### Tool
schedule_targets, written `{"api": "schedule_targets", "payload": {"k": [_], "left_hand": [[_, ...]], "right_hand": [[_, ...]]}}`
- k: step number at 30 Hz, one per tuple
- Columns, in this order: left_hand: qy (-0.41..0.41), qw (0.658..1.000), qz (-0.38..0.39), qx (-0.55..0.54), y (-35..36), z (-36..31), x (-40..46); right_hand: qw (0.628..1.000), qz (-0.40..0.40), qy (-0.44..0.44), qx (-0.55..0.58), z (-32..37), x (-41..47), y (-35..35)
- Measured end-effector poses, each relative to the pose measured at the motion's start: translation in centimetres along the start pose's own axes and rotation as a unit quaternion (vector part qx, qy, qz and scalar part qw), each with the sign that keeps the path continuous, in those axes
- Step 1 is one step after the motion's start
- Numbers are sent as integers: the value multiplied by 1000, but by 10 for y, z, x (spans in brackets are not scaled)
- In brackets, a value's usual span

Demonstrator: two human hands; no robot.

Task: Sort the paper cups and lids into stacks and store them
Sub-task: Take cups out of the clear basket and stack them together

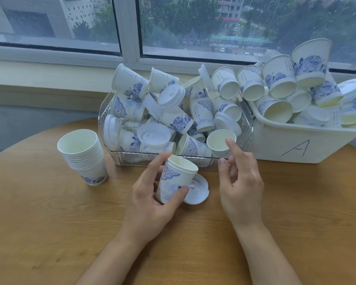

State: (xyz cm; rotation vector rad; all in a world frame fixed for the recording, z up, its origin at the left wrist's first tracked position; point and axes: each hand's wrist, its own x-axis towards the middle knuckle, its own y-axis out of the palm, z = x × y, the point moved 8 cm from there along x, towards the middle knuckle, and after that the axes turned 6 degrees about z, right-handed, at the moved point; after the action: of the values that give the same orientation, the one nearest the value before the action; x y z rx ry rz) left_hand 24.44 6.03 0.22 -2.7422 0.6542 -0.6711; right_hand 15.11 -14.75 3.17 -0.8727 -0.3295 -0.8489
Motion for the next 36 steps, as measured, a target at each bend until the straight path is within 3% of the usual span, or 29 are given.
{"api": "schedule_targets", "payload": {"k": [9,17,27,36], "left_hand": [[1,1000,-1,-1,-1,0,-1],[1,1000,14,10,2,-1,-1],[-9,1000,11,13,0,2,-1],[-9,1000,8,24,0,2,1]], "right_hand": [[999,8,21,-22,-12,1,0],[998,-49,34,6,-18,5,-6],[980,-68,59,180,-20,3,-15],[935,-16,95,342,-12,-1,-1]]}}
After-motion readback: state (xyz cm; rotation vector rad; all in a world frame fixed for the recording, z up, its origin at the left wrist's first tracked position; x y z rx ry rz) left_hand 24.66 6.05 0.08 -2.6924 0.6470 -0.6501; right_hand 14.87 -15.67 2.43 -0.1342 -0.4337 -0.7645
